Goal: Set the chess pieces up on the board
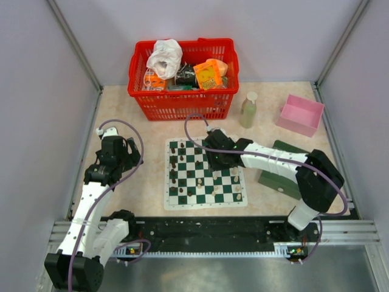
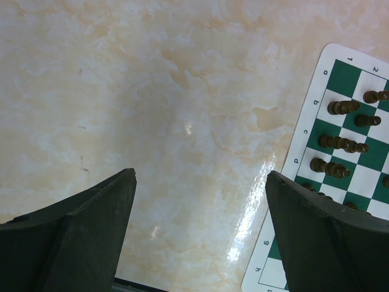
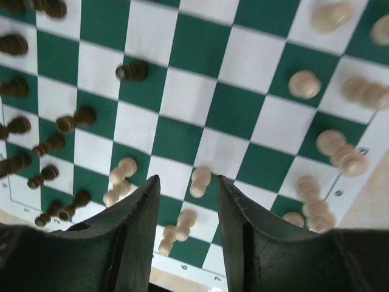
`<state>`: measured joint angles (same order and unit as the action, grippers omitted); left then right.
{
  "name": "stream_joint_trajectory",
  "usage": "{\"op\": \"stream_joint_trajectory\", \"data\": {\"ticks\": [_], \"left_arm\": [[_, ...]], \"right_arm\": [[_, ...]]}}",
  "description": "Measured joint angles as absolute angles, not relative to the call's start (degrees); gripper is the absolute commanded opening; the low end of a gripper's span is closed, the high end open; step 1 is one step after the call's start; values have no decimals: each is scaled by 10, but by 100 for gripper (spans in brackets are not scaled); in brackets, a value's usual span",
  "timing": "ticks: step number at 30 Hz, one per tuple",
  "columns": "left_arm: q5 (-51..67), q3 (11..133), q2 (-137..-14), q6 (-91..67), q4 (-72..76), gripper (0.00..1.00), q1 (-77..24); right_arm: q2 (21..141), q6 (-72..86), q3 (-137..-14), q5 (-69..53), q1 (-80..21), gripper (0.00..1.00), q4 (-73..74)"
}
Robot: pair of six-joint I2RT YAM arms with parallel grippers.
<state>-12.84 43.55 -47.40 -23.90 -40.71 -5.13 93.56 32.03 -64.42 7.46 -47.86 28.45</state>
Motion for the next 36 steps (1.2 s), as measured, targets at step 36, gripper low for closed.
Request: {"op": "stream_joint_trajectory", "data": {"ticks": [36], "left_arm": [[-128, 435, -474, -239, -407, 93, -51]], "right_arm": [[969, 366, -611, 96, -516, 14, 295]]}}
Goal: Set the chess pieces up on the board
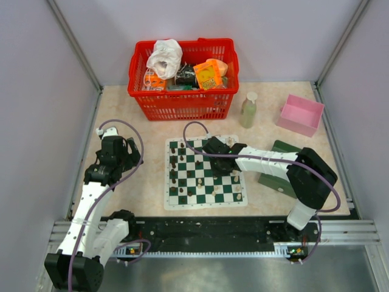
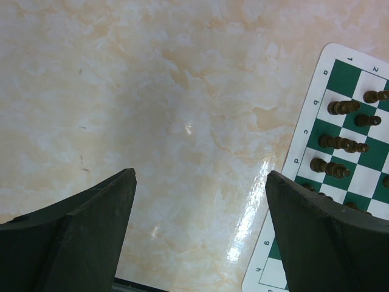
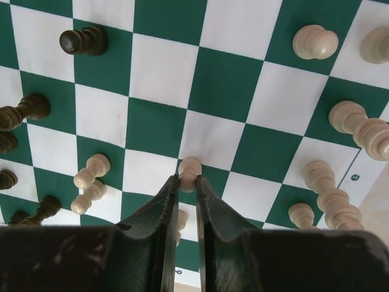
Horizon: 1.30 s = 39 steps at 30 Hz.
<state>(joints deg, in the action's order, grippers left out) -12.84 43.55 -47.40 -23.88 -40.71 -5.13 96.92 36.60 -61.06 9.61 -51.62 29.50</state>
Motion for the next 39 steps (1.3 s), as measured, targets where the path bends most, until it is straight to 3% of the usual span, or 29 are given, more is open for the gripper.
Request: {"op": "stream_joint_trajectory", "data": {"ticks": [19, 39], "left_arm": [[-128, 435, -474, -239, -407, 93, -51], [-128, 435, -474, -239, -407, 93, -51]], "right_arm": [[962, 340, -612, 135, -437, 14, 271], [962, 331, -612, 149, -433, 14, 263]]}}
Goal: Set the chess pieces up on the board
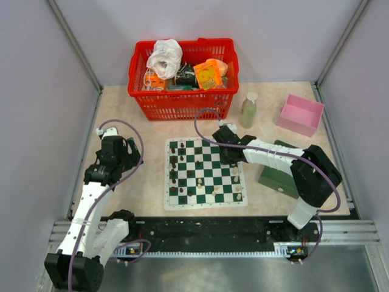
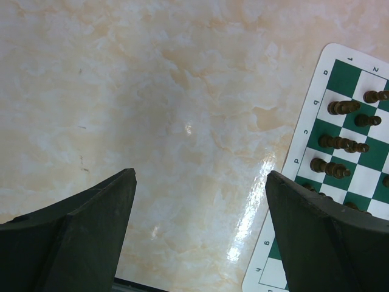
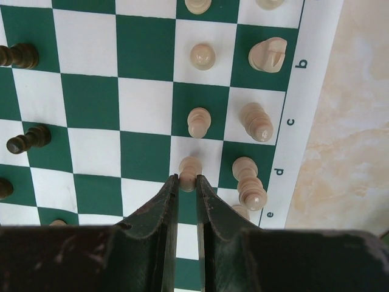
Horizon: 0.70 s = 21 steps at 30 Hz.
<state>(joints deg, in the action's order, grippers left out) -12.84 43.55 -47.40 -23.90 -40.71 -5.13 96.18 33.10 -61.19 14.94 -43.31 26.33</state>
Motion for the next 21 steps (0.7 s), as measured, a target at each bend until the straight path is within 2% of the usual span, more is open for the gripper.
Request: {"op": "stream_joint_trajectory", "data": {"ticks": [14, 21], "left_arm": [[-128, 435, -474, -239, -407, 93, -51], [-128, 435, -474, -239, -407, 93, -51]], "right_arm": [[975, 330, -612, 152, -433, 15, 262], [977, 325, -612, 151, -433, 34, 261]]}}
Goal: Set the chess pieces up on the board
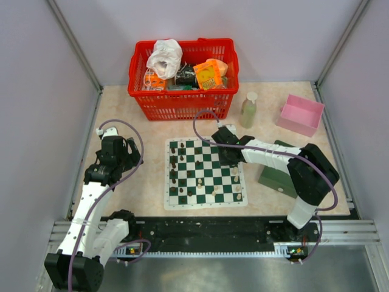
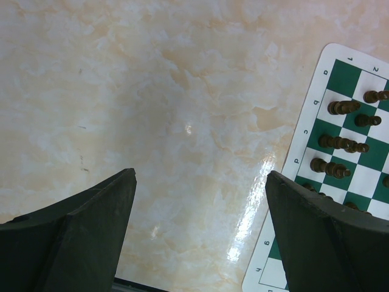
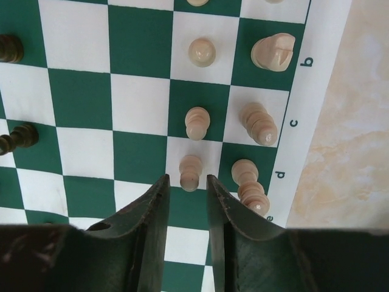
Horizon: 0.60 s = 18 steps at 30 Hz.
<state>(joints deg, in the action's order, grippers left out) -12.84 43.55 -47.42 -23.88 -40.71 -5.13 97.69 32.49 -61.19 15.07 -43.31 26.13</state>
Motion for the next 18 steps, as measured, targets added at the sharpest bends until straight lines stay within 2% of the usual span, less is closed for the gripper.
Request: {"op": "stream_joint_trajectory", "data": {"ticks": [9, 18], "left_arm": [[-128, 435, -474, -239, -407, 93, -51], [-128, 435, -474, -239, -407, 93, -51]], "right_arm": [[960, 314, -648, 134, -433, 44, 290], [922, 313, -672, 109, -468, 44, 298]]}}
